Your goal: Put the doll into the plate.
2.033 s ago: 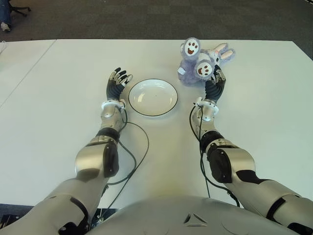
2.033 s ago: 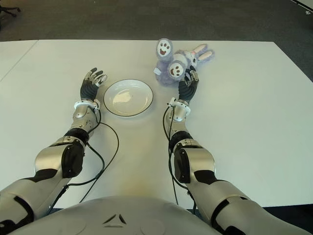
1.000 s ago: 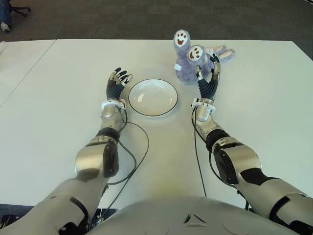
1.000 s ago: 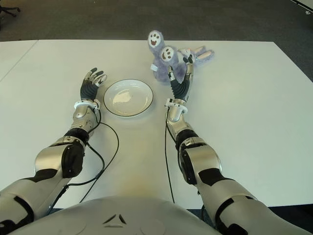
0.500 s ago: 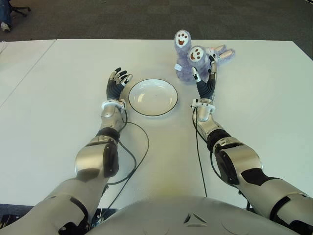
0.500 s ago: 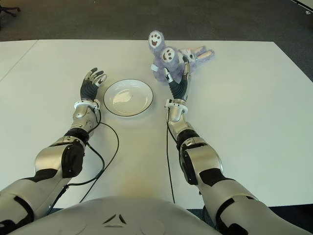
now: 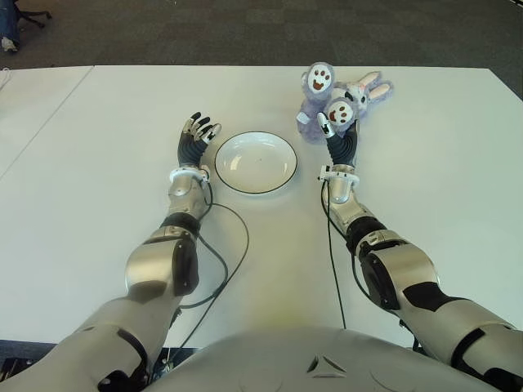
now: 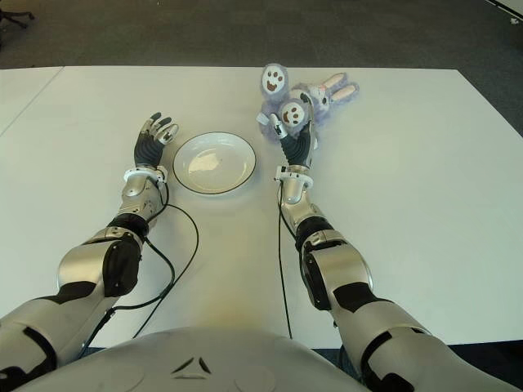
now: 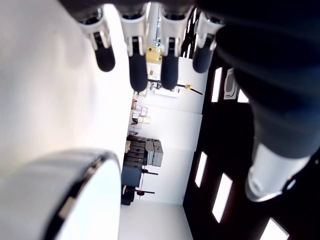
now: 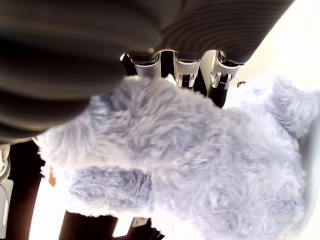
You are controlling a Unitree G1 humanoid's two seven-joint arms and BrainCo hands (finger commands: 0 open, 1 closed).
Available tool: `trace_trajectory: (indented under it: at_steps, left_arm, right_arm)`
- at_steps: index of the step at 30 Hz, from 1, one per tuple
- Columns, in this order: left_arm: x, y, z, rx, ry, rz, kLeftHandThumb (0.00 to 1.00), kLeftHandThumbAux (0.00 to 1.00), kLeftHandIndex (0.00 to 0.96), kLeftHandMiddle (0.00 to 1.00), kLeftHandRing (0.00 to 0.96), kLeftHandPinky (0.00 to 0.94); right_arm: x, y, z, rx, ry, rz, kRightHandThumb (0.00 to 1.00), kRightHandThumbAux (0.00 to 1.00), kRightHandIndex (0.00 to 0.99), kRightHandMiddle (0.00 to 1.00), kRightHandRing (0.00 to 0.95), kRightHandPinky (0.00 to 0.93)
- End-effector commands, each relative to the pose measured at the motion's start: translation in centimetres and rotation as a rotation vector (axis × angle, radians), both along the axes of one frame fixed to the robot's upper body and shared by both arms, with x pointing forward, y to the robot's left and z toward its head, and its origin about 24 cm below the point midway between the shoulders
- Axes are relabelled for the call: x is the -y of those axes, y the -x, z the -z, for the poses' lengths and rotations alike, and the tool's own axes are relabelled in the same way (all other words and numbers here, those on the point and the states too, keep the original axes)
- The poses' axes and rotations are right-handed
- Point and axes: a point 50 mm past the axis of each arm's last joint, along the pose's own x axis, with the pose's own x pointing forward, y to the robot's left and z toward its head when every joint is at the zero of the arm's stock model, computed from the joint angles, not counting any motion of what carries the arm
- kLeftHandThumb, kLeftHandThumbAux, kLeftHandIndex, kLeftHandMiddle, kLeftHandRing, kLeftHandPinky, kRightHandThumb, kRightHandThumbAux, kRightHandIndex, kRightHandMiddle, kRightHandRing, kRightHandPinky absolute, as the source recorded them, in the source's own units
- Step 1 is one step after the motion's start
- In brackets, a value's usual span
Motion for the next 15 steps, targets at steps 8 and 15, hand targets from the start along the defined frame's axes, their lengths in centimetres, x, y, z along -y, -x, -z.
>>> trace_trajectory:
  at_steps: [8,15]
  left_arm:
    - [0.81,5.11,6.69,-0.337,0.073,-0.015,0.000,0.702,0.132,0.198,0.172,0.122]
    - [0.87,5.08,6.69,-0.341,0.071,-0.013,0.000,0.692,0.133,0.201,0.173,0.129]
  right_arm:
    - [0.15,0.97,1.23,-0.021,0.020,0.003,0.156,0.324,0.000,0.000,0.000,0.000]
    - [0.11,0.92,1.02,-0.006,0.020,0.007,0.159,0.324,0.000,0.000,0.000,0.000]
